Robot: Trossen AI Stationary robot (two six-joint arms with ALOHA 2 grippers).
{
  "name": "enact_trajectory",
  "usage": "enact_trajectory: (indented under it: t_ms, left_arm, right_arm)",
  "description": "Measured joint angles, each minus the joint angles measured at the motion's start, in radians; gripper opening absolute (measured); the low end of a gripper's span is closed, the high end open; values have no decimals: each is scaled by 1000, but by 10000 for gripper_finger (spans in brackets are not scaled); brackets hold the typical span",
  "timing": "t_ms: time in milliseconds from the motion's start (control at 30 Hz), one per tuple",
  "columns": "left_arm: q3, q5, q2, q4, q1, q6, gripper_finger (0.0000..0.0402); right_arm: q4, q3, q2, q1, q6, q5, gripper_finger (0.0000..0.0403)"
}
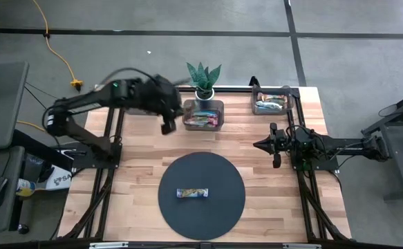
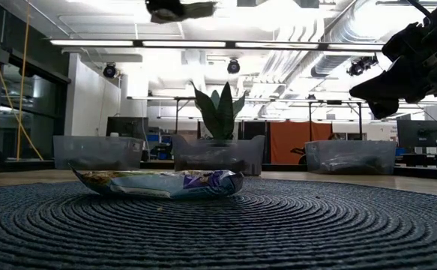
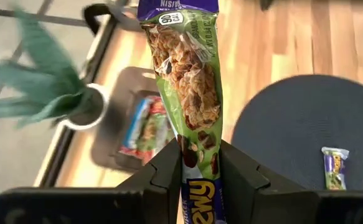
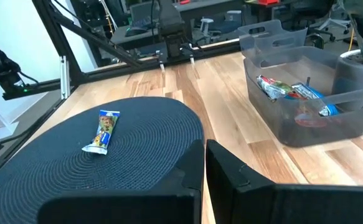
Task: Pick and place Granola Bars by type
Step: Put the blue granola bar into the left black bin
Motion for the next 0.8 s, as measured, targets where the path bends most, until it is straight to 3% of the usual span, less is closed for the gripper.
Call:
enact_trajectory:
  t_ms: [333, 600, 800]
  left_arm:
    - [0, 47, -170, -56, 267, 70, 82]
    - [0, -146, -207, -117, 473, 82, 82]
    - [0, -150, -180, -170, 573, 213, 82]
  right_arm:
    - [0, 0, 1, 0, 0, 0, 0]
    - [0, 0, 1, 0, 0, 0, 0]
    - [0, 0, 1, 0, 0, 0, 0]
